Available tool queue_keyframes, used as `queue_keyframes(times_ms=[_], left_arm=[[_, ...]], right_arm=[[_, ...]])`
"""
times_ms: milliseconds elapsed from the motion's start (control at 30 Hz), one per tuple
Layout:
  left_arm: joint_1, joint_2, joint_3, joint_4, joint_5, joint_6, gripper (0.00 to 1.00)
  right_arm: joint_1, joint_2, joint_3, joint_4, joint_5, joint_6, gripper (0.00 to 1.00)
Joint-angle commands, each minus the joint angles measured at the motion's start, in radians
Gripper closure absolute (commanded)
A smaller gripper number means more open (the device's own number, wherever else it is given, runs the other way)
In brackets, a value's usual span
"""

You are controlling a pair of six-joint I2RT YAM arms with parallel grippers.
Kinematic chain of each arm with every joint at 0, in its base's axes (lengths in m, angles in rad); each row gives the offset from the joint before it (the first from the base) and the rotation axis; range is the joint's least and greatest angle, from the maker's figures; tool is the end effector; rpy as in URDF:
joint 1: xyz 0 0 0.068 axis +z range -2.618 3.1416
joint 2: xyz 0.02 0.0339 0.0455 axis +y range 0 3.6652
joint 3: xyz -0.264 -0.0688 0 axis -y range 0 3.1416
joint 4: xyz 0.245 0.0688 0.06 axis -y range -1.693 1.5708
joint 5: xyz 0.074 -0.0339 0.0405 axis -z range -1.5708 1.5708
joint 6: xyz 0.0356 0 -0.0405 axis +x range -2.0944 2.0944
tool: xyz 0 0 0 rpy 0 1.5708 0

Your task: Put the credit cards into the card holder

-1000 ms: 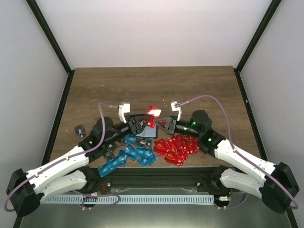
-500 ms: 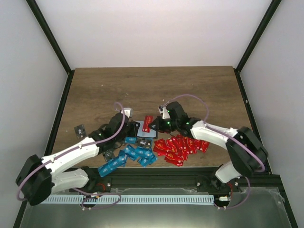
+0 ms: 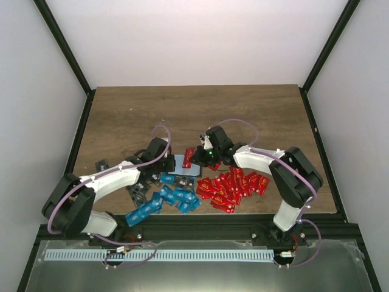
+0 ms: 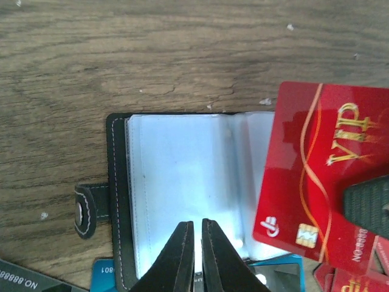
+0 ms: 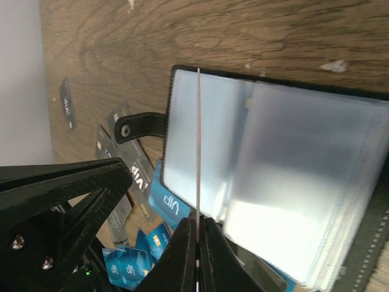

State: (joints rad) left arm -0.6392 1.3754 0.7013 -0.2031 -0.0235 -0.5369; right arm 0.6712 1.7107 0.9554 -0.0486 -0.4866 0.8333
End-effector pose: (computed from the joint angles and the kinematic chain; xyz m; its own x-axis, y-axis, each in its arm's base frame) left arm 0.2153 -0.1590 0.1822 -0.8292 -0.0208 -0.5586 0.1865 0.9318 -0.3115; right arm 0.2633 0.2304 0.1747 -0.9741 0.0618 -0.2174 -0.1232 0.6612 0.7400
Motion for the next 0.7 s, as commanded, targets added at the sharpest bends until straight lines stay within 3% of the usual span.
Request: queue_keyframes(times_ms=[0,667], left_arm=[[0.018,0.050,0.036,0.016,0.038,0.025,0.93],[0.049,0.132,0.030,-0.011,0.034,0.021,0.96]], right_arm=[[-0.022,0.017,0.031,-0.030,0.002,-0.032,0.99],[-0.024,0.103,0.019,0.040,-0.046,-0.030,0.99]])
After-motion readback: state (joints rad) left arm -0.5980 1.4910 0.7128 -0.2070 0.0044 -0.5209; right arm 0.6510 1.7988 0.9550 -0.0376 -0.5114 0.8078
